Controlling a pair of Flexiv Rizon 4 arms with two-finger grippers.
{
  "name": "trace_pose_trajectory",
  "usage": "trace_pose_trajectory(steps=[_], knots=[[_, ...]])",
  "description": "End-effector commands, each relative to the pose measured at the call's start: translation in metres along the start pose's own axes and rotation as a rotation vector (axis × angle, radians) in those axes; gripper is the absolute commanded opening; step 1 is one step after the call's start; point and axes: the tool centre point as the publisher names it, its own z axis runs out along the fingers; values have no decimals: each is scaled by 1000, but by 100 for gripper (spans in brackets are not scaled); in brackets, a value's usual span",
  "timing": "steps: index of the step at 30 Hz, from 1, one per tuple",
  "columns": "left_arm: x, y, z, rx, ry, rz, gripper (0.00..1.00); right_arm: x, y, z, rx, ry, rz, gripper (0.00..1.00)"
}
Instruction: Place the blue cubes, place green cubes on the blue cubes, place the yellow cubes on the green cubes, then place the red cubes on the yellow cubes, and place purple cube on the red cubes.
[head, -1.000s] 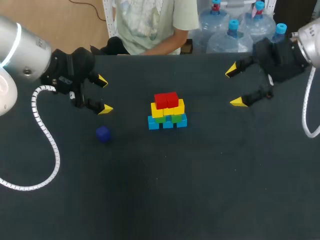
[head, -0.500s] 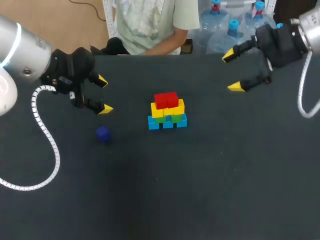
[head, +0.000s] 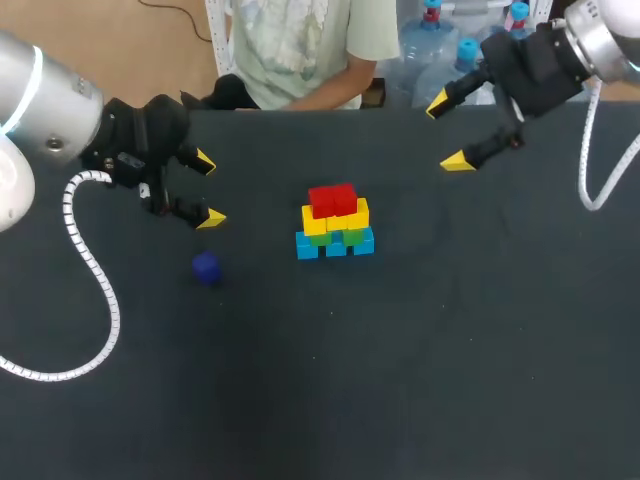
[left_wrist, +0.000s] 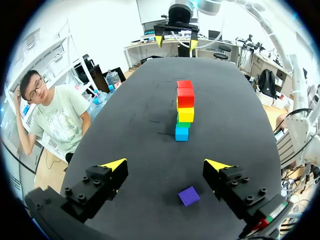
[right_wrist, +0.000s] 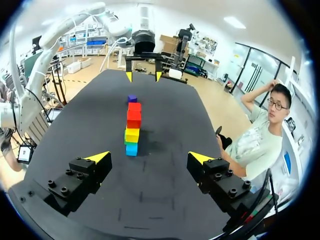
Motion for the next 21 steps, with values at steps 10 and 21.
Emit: trace_pose_trajectory(steps=[10,21], knots=[[1,1,0,1,-4,2,100,-7,-3,5,-7,38,0,100],[1,1,0,1,-4,2,100,-7,-3,5,-7,38,0,100]])
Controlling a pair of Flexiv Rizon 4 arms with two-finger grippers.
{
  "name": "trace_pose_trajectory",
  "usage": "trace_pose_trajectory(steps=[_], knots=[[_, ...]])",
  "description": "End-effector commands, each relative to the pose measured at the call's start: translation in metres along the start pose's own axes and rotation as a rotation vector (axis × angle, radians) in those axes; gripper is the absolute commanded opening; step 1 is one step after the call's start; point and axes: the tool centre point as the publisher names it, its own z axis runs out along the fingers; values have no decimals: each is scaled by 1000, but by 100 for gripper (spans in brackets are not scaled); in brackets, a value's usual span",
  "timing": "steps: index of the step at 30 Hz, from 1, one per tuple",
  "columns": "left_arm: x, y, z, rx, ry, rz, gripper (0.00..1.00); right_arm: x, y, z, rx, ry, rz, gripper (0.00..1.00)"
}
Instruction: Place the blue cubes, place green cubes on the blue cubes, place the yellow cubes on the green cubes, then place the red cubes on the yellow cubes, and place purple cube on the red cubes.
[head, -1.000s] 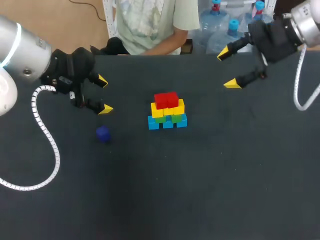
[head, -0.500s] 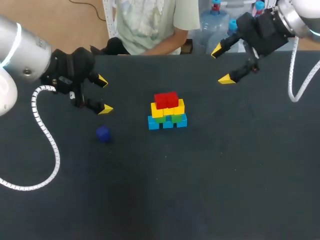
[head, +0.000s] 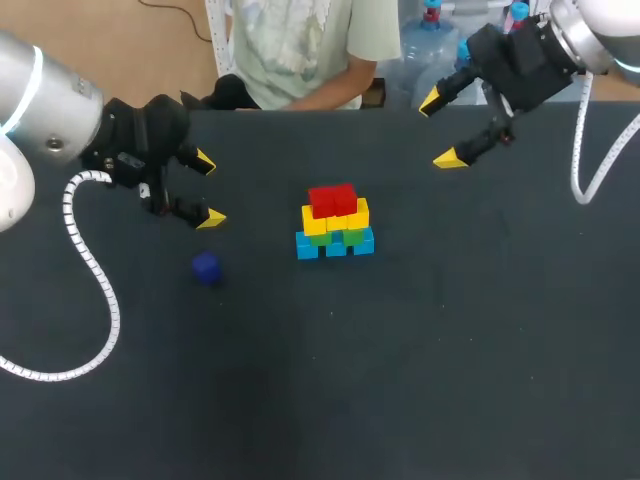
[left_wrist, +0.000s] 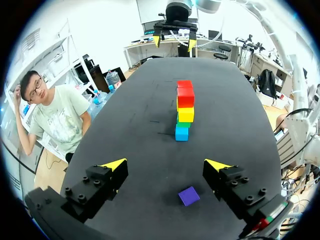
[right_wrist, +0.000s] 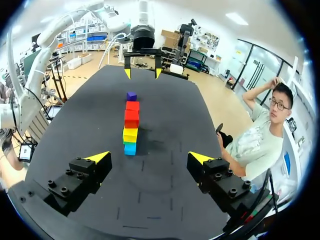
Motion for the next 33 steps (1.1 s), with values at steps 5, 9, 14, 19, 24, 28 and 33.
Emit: trace_pose_trajectory(steps=[5,9,14,19,24,28,33], knots=[[4,4,-3,46,64,-2,100,0,1,0,2,1,0,100],[4,5,-11,109,239,-58,100,0,1,0,2,1,0,100],[2,-1,-20,69,321,-94,100,0,1,0,2,1,0,100],[9,-13,-16,84,398,-113,100,0,1,0,2,1,0,100],[18,-30,-4,78,571,-269,100,0,1,0,2,1,0,100],[16,-41,1,9,559,-333,100,0,1,0,2,1,0,100],[20,-55,11,-55,633,-410,100,0,1,0,2,1,0,100]])
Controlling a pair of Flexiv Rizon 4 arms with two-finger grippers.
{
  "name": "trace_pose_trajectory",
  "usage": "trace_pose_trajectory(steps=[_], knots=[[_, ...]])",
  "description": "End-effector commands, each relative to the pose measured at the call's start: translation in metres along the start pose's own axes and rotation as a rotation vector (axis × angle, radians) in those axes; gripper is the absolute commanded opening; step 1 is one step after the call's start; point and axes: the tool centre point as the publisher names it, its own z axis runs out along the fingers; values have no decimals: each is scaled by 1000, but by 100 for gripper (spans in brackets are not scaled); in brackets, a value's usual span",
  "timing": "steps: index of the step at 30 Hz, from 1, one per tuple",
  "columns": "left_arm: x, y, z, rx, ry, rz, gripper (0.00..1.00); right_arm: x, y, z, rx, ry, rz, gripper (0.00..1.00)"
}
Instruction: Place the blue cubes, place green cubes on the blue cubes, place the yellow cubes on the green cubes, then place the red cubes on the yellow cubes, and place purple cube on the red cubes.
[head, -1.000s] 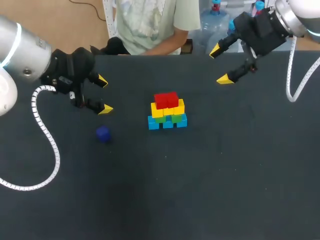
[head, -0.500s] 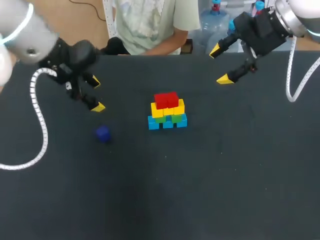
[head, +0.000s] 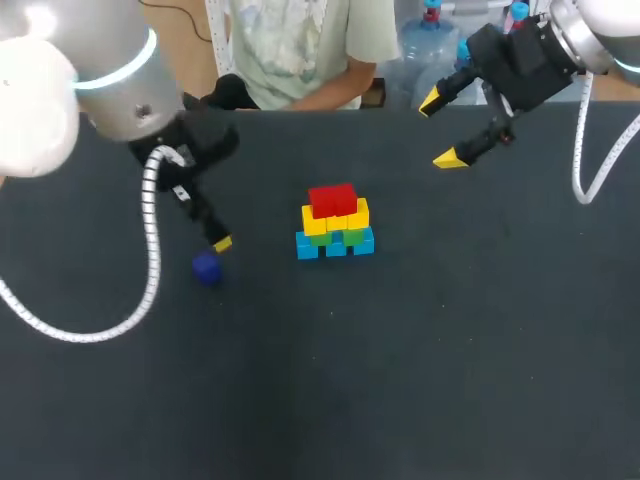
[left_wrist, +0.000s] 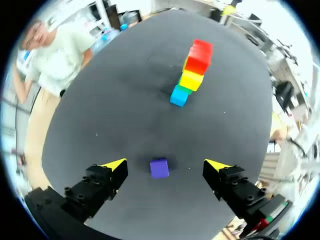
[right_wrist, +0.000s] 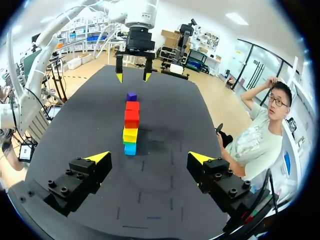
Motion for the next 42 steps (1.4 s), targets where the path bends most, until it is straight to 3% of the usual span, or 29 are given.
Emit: trace_pose_trajectory(steps=[1,5,8,17,20,30,42], knots=[[1,-17,12,-60,102,-64,100,0,1,0,2,1,0,100],[8,-30,23,-75,127,-81,100,0,1,0,2,1,0,100],[17,-31,31,-69,103,-89,100,0,1,0,2,1,0,100],[38,-20,41,-6,11,-127,100,0,1,0,2,1,0,100],[46,-14,47,10,24,-138,100,0,1,0,2,1,0,100],[24,1,54,36,63,-58,100,0,1,0,2,1,0,100],[29,-4,68,63,104,-98,100,0,1,0,2,1,0,100]])
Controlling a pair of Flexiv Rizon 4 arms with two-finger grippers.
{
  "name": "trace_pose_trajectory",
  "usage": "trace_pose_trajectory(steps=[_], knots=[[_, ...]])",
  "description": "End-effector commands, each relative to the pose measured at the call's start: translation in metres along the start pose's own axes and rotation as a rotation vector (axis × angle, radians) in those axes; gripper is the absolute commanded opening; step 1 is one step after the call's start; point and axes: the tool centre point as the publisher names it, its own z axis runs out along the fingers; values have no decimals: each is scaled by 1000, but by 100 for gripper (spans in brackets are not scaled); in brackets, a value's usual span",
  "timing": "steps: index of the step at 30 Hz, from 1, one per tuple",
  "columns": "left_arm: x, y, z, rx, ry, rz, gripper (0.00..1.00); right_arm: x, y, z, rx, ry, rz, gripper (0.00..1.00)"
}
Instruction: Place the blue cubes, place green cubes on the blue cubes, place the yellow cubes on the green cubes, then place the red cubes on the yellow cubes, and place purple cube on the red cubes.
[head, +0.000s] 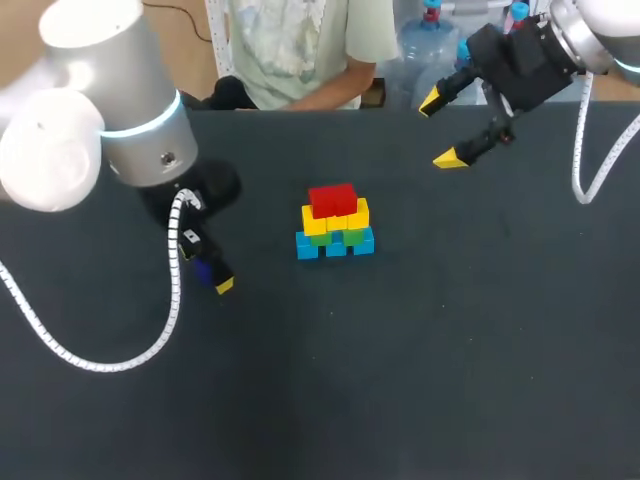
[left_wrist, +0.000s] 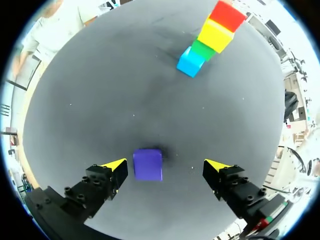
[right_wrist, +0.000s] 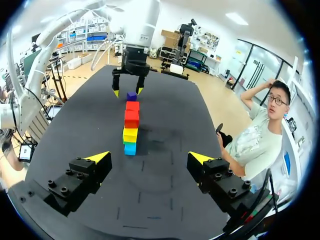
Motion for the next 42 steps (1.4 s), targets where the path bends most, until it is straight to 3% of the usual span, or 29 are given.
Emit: trace_pose_trajectory(steps=[1,15,32,35,38,42], knots=[[-2,2,1,-10,14,2,100,0,1,0,2,1,0,100],[0,1,1,-65,40,12,100,0,1,0,2,1,0,100],[8,3,9,-69,37,11,99,0,1,0,2,1,0,100],[9,5,10,-63,37,10,49,0,1,0,2,1,0,100],[10,6,13,-52,28,7,24,0,1,0,2,1,0,100],[11,7,15,-47,26,10,0,0,1,0,2,1,0,100]])
